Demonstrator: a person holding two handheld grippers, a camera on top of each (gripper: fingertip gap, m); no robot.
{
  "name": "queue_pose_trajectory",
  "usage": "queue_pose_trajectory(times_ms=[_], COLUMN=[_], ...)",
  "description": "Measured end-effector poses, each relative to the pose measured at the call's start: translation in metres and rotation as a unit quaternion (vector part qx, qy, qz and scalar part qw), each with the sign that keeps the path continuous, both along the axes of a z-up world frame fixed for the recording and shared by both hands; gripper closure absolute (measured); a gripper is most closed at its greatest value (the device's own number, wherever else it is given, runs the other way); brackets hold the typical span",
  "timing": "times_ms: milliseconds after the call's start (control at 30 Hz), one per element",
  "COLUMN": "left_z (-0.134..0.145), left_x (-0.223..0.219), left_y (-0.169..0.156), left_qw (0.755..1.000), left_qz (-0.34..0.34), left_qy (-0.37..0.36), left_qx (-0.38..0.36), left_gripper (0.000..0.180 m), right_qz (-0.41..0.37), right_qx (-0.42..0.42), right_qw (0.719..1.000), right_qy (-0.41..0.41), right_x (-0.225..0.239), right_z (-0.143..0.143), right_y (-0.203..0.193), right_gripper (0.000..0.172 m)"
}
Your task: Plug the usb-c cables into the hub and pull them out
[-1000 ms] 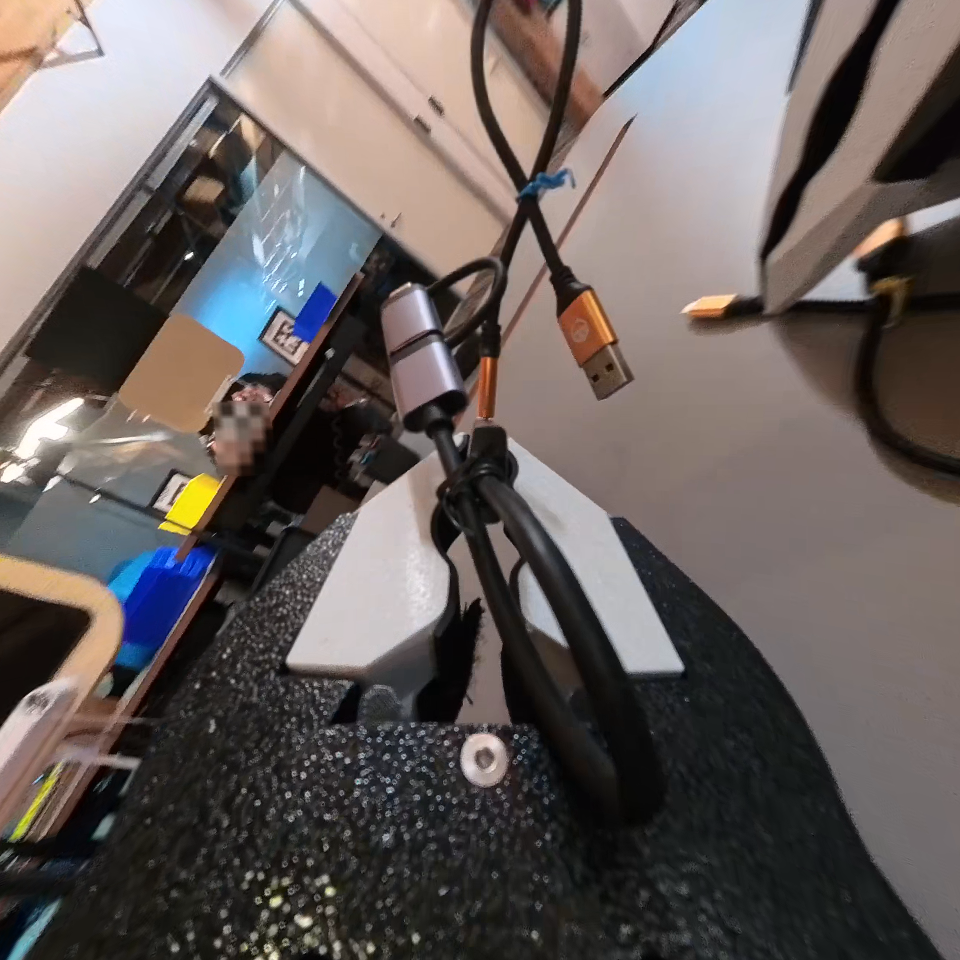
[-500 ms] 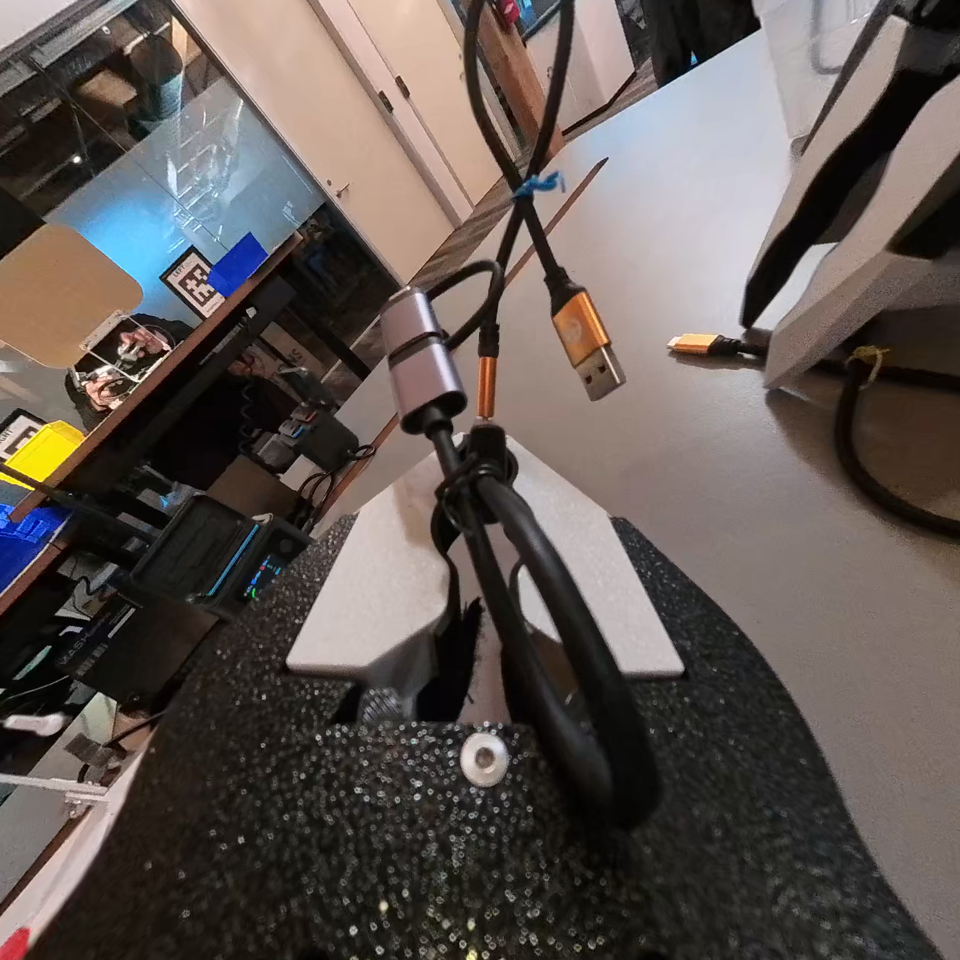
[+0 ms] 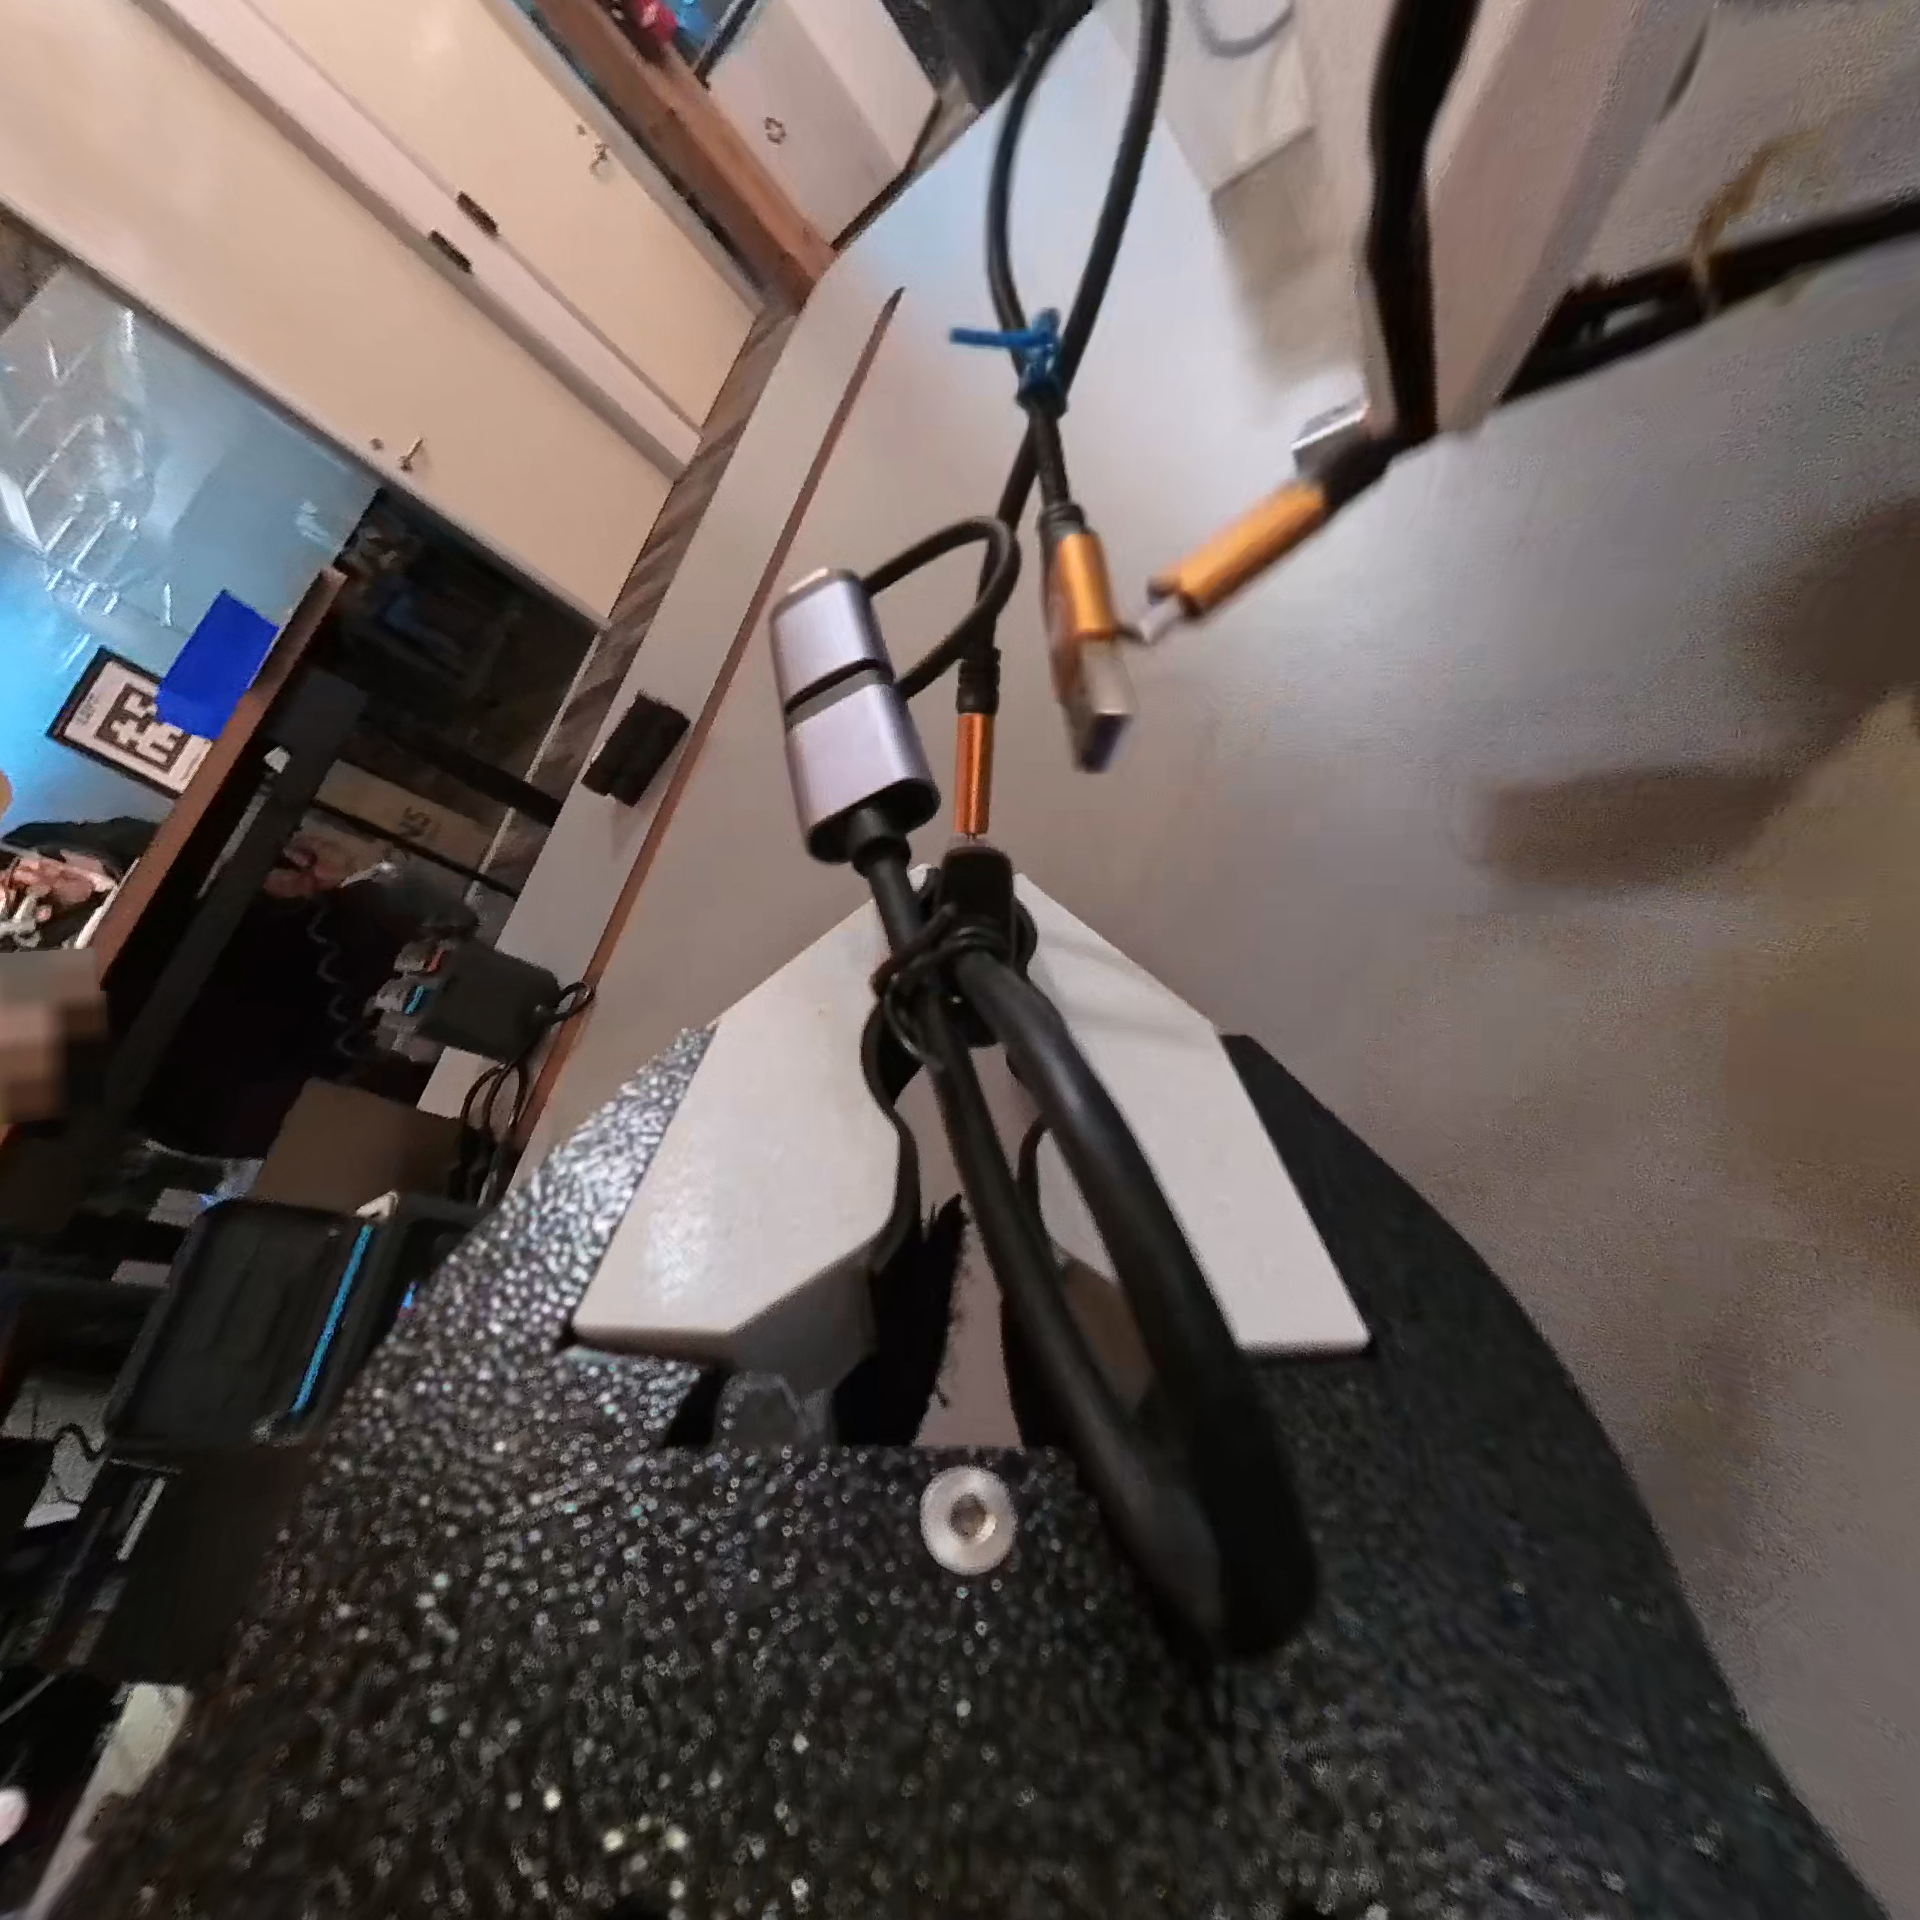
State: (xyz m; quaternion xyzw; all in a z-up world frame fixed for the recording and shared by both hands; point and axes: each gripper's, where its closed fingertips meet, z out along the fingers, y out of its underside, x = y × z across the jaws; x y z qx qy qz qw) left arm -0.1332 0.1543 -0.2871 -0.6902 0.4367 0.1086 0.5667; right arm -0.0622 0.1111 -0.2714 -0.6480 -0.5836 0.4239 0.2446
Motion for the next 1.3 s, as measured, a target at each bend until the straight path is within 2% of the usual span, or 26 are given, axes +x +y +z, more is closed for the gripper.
queue_pose_trajectory(times_ms=[100,200,333,467,700,867,967,1033,1200,1267,1300], left_z=[-0.004,-0.011,-0.012,-0.017,-0.018,-0.019,-0.020,-0.021,-0.021,-0.022,-0.022], left_x=[0.003,0.009,0.022,0.029,0.032,0.030,0.026,0.022,0.022,0.021,0.019], left_y=[0.000,-0.002,-0.008,-0.014,-0.016,-0.013,-0.010,-0.009,-0.008,-0.007,-0.006], left_qw=[0.998,0.995,0.995,0.993,0.988,0.987,0.986,0.984,0.978,0.978,0.978], left_qz=[-0.004,-0.020,-0.057,-0.086,-0.094,-0.082,-0.069,-0.060,-0.057,-0.054,-0.046], left_qy=[0.058,0.099,0.082,0.083,0.120,0.135,0.149,0.165,0.194,0.196,0.200], left_qx=[0.019,0.027,0.019,0.007,0.019,0.026,0.032,0.038,0.052,0.050,0.049], left_gripper=[0.172,0.172,0.172,0.173,0.173,0.173,0.172,0.173,0.173,0.172,0.172], right_qz=[0.043,0.041,0.009,0.009,-0.009,0.028,0.077,0.087,0.105,0.098,0.086], right_qx=[-0.019,0.002,0.023,0.007,-0.009,0.072,0.150,0.174,0.196,0.236,0.276], right_qw=[0.999,0.999,0.998,0.997,0.995,0.991,0.975,0.969,0.972,0.967,0.957], right_qy=[0.020,0.001,-0.051,-0.077,-0.101,-0.112,-0.145,-0.153,-0.078,-0.023,0.008], right_x=[0.007,0.009,0.008,0.006,0.008,0.008,0.015,0.016,0.010,0.005,0.001], right_z=[0.013,0.008,-0.011,-0.022,-0.030,-0.036,-0.050,-0.054,-0.030,-0.012,-0.002], right_y=[-0.016,-0.015,-0.005,-0.008,-0.006,-0.008,-0.012,-0.012,-0.016,-0.012,-0.007], right_gripper=[0.171,0.171,0.171,0.171,0.171,0.170,0.170,0.167,0.156,0.149,0.141])
